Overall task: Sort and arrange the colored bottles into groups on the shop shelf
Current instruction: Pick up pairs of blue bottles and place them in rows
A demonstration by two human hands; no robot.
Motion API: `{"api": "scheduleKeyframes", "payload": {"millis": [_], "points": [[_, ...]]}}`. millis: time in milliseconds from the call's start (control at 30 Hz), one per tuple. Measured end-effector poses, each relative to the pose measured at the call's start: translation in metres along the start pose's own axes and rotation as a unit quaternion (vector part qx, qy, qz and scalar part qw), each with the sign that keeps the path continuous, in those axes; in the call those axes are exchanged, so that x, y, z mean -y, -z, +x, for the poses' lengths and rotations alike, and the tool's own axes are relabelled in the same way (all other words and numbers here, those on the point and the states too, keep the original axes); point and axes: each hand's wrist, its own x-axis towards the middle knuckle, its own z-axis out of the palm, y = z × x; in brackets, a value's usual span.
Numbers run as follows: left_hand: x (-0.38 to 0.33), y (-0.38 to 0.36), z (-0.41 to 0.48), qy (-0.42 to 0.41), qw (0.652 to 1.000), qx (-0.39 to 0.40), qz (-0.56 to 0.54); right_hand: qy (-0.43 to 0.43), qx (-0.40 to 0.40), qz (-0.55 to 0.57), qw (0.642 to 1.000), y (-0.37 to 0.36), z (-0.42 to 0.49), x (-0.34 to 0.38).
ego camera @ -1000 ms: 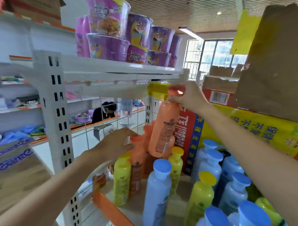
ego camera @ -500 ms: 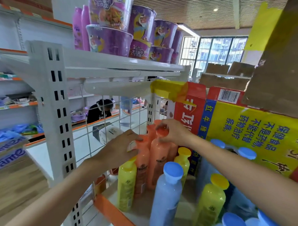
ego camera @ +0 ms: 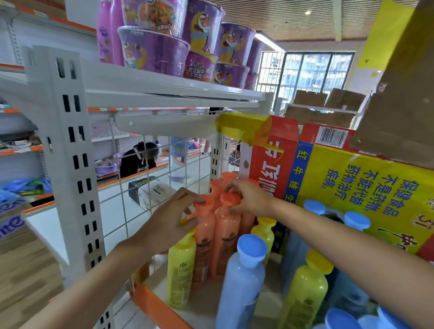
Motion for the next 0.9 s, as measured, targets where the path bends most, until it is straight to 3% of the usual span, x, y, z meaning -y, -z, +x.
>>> {"api": "scheduleKeyframes", "payload": {"millis": [100, 267, 400, 500, 900], "points": [[0.001, -0.002, 0.0, 0.004, 1.0, -0.007, -0.027, -0.008, 0.05, -0.033, 0.998, 0.011, -0.003, 0.004], [0.003, -0.006, -0.01, 0.029, 0.996, -0.02, -0.085, -0.04, 0.025, -0.127, 0.991, 0.023, -0.023, -0.009], [0.005, -0.007, -0.019, 0.067, 0.992, -0.026, -0.105, -0.03, 0.061, -0.19, 0.979, 0.024, -0.044, -0.025], [0.01, -0.009, -0.023, 0.099, 0.988, -0.028, -0.116, -0.016, 0.072, -0.181, 0.981, 0.021, -0.051, -0.036], [0.008, -0.001, -0.032, 0.097, 0.982, -0.006, -0.163, -0.019, 0.022, -0.174, 0.984, 0.011, -0.051, -0.047]]}}
